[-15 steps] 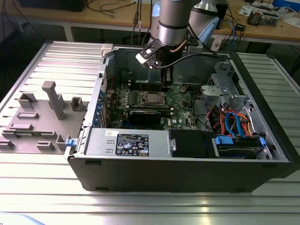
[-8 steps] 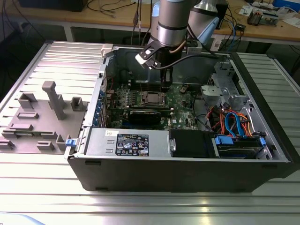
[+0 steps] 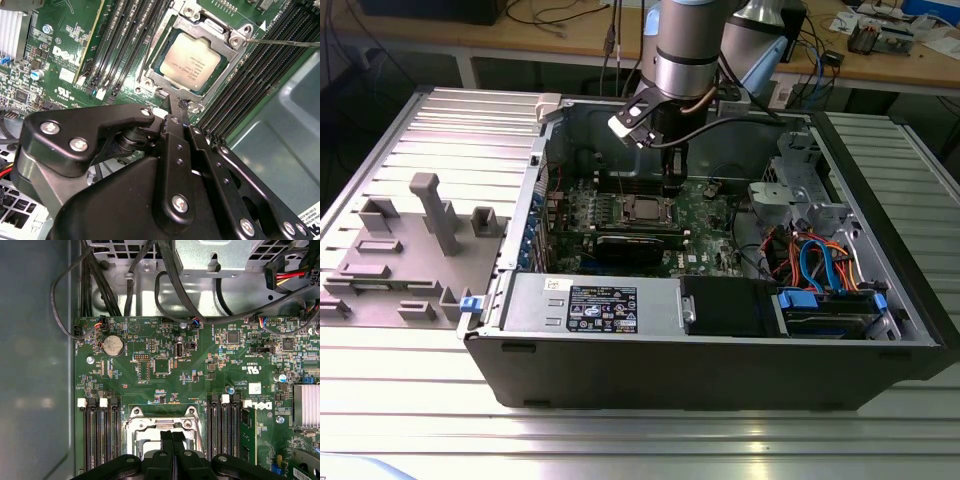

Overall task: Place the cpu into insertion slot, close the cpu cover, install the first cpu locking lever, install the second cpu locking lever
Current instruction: 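Close the cpu cover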

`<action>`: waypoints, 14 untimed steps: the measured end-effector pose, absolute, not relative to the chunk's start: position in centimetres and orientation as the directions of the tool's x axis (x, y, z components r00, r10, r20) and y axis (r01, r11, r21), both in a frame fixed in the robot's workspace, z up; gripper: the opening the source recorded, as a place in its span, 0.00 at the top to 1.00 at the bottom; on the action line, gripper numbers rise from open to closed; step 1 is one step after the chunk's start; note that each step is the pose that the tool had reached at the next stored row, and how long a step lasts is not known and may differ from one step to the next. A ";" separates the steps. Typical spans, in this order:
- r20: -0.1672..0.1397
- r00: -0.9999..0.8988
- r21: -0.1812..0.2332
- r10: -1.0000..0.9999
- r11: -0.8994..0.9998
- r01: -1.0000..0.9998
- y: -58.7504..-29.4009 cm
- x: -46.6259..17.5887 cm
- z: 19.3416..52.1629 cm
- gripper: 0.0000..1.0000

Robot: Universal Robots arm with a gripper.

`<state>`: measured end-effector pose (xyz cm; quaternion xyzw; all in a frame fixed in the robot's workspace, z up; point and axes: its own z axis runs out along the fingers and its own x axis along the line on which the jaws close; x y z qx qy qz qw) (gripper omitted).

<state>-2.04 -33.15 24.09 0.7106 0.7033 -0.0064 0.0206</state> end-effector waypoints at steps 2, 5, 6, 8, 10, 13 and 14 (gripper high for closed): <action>-0.038 0.011 0.020 0.999 -0.010 1.000 -33.2 -2.0 24.1 0.89; -0.038 0.011 0.020 0.999 -0.010 1.000 -33.2 -2.2 24.1 0.89; -0.038 0.011 0.020 0.999 -0.010 1.000 -33.2 -2.2 24.0 0.89; -0.038 0.011 0.020 0.999 -0.010 1.000 -33.2 -2.3 24.0 0.89; -0.038 0.011 0.020 0.999 -0.010 1.000 -33.2 -2.4 24.0 0.89; -0.038 0.011 0.020 0.999 -0.010 1.000 -33.2 -2.5 24.0 0.89; -0.038 0.011 0.020 0.999 -0.010 1.000 -33.2 -2.5 24.0 0.89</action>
